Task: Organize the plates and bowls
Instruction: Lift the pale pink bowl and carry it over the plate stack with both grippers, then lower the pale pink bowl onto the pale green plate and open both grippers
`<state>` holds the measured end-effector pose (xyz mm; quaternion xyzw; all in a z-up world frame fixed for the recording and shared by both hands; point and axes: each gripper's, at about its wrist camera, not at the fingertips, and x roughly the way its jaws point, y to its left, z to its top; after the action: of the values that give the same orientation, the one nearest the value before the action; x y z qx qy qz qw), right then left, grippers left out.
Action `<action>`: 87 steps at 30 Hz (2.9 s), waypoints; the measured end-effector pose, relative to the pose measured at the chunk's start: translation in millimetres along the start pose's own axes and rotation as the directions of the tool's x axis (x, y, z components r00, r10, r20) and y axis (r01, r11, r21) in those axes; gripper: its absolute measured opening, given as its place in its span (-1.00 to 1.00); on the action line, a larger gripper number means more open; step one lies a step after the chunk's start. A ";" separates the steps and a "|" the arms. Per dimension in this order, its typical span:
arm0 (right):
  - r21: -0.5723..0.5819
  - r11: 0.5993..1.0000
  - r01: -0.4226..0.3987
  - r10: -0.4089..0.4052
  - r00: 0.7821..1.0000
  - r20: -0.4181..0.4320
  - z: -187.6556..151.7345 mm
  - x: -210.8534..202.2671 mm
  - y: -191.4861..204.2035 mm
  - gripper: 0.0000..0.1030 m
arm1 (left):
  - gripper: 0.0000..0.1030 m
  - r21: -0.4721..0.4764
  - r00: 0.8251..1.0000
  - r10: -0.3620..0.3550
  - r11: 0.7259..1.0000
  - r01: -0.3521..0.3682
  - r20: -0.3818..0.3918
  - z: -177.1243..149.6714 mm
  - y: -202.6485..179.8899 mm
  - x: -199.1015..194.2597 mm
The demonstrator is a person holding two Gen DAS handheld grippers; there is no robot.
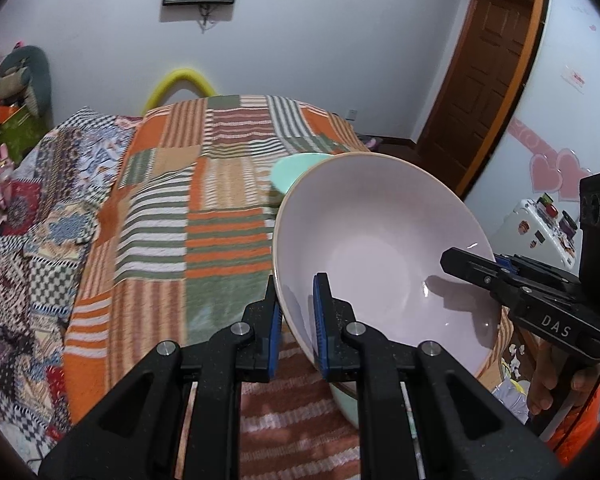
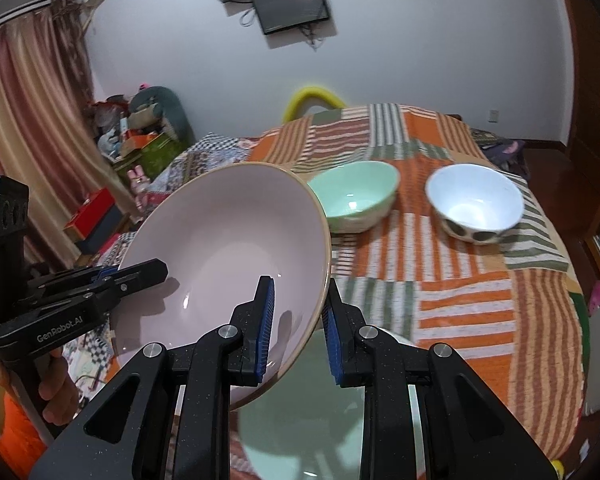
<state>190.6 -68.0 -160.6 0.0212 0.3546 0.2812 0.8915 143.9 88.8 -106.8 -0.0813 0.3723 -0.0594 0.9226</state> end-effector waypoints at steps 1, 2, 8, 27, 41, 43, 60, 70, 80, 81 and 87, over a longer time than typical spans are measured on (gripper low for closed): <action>-0.006 1.000 -0.007 0.007 1.000 -0.001 -0.6 1.7 5.1 -0.57 | -0.73 -0.006 1.000 0.005 1.000 -0.005 0.001 -1.9 4.1 -3.1; -0.010 1.000 -0.014 0.014 1.000 -0.002 -1.4 2.8 9.5 -0.57 | -0.73 -0.011 1.000 0.012 1.000 -0.012 0.002 -5.1 8.5 -7.0; -0.037 0.998 -0.053 0.052 0.998 -0.022 -7.9 15.2 34.5 -0.57 | -0.73 -0.040 0.999 0.052 0.998 -0.053 -0.004 -19.5 34.4 -20.8; -0.061 0.994 -0.092 0.078 0.977 -0.197 -42.9 72.8 66.0 -0.57 | -0.73 -0.126 0.984 0.083 0.987 -0.103 -0.155 -77.4 88.5 12.6; -0.060 0.995 -0.077 0.055 0.952 -0.302 -64.2 110.4 61.1 -0.57 | -0.73 -0.162 0.966 0.079 0.979 -0.121 -0.245 -101.0 104.3 46.3; -0.063 0.995 -0.078 0.054 0.949 -0.312 -65.9 112.4 61.0 -0.57 | -0.73 -0.167 0.964 0.077 0.978 -0.122 -0.255 -103.7 105.8 49.2; -0.114 0.991 -0.069 0.031 0.950 -0.312 -62.8 107.1 61.4 -0.57 | -0.72 -0.160 0.947 0.089 0.977 -0.144 -0.308 -114.3 104.8 58.9; -0.107 0.993 -0.053 0.027 0.973 -0.230 -46.1 66.3 46.3 -0.51 | -0.64 -0.137 0.965 0.154 0.973 -0.186 -0.212 -90.7 95.5 16.9; -0.095 0.995 -0.026 0.017 0.996 -0.092 -20.4 19.7 27.6 -0.31 | -0.15 -0.054 0.989 0.150 0.987 -0.150 -0.007 -30.1 46.8 -23.3; -0.095 0.995 -0.018 0.011 0.997 -0.076 -16.9 15.1 24.9 -0.31 | -0.11 -0.049 0.989 0.145 0.988 -0.144 0.006 -24.7 42.7 -23.9; -0.078 0.997 0.013 -0.013 1.000 0.006 0.7 -3.7 9.6 -0.07 | 0.11 -0.036 0.990 0.130 0.991 -0.128 0.059 7.1 26.0 -17.7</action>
<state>184.2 -61.7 -155.5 -0.0152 0.3412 0.2889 0.8943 137.4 118.0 -94.9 -0.0736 0.3491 0.0090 0.9342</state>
